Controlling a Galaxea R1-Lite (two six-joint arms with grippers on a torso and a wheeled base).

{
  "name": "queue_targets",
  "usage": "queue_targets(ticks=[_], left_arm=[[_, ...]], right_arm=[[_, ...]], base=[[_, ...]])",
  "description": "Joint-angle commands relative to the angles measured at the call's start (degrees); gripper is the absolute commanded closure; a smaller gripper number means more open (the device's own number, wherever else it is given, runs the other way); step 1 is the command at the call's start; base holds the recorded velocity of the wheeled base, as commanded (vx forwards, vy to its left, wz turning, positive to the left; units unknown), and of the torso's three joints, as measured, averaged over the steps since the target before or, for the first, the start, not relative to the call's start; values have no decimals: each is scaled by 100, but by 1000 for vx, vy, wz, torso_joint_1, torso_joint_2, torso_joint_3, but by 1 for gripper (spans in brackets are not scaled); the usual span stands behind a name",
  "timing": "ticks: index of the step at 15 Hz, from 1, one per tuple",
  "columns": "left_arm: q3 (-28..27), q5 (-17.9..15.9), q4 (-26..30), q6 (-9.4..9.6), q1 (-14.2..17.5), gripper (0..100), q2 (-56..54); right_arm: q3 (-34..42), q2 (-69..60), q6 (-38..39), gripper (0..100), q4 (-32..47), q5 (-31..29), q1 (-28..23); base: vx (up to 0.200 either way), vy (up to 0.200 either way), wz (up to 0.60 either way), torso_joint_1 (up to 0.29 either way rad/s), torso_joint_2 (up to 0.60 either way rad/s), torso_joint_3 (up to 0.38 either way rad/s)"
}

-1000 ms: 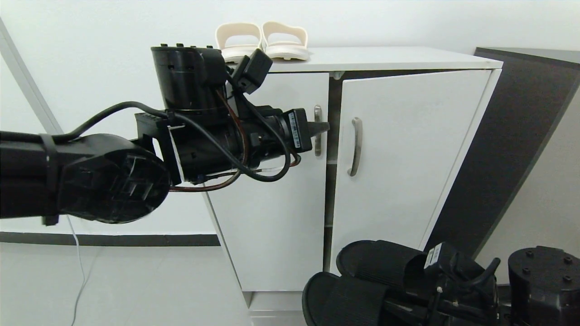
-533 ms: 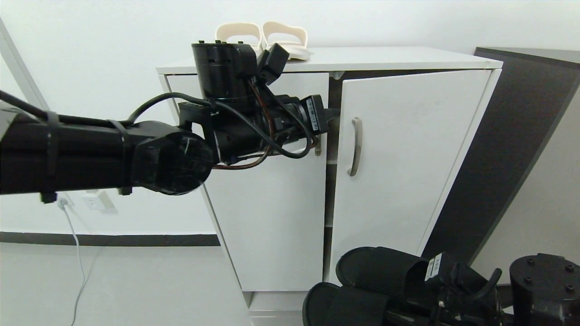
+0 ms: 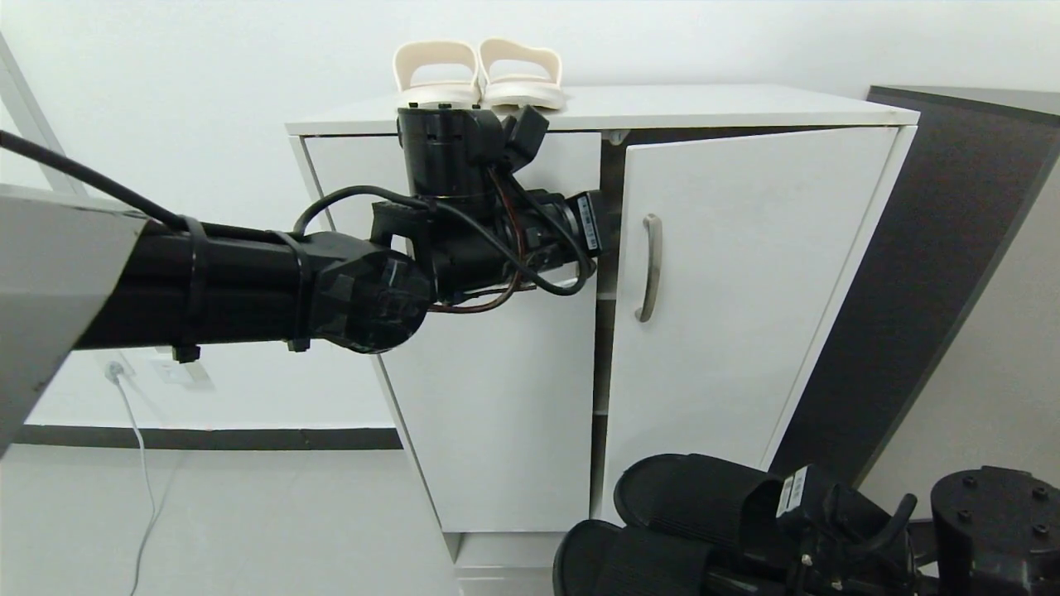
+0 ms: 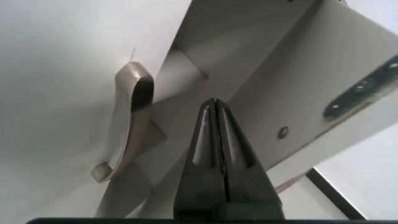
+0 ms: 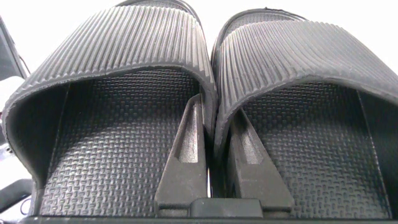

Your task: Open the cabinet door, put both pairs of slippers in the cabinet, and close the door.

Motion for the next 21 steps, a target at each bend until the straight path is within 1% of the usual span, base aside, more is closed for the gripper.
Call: queue_targets(ticks=[1,3,5,7,8,10,12,14,15,16,17,18,19,20,21], left_arm=[[67,2,-10,-2,-9,100,9],[190,37,-36,16,-115,100,-26],[392,54,-45,25,-475,100,-193],[621,54,-159,42,-932,100,-369],[656,54,-274,34,-1046,100,-378],[656,46,-353,34,-1055,100,-369],[752,54,-397,16,-941,100,-378],[919,63,-581,7,-668,100,-527],[1060,63,-590,16,-536,100,-668],[1324,54,-590,16,-352,100,-949],[1517,54,-599,16,-246,100,-1142],[2000,54,-599,25,0,100,-1670],[2220,54,-608,34,114,100,-1933],[2862,54,-590,34,378,100,-2672],[3433,63,-555,34,527,100,-3296]], right_arm=[[7,23,-2,100,9,4,13],[25,41,-2,100,9,4,13],[33,32,-11,100,9,4,57],[95,32,-11,100,0,12,118],[113,23,-11,100,0,118,136],[130,-12,-19,100,0,179,136],[139,-12,-107,100,0,188,136],[139,5,-107,100,0,188,136],[130,5,-107,100,0,188,136],[113,23,-98,100,-9,179,109],[86,41,-98,100,-9,162,92],[25,120,-81,100,-9,171,-31],[7,164,-81,100,-9,171,-84],[7,208,-81,100,-44,171,-128],[16,208,-81,100,-96,162,-137]], base=[[-200,0,0,7,2,-7],[-200,0,0,-5,2,5],[-200,0,0,5,2,0],[-200,0,0,5,2,5],[-200,0,0,2,7,7],[-200,0,0,0,2,0],[0,0,0,0,0,0],[0,0,0,0,0,0],[0,0,0,0,0,0],[0,0,0,0,0,0],[0,0,0,0,0,0],[0,0,0,0,0,0],[0,0,0,0,0,0],[0,0,0,0,0,0],[0,0,0,0,0,0]])
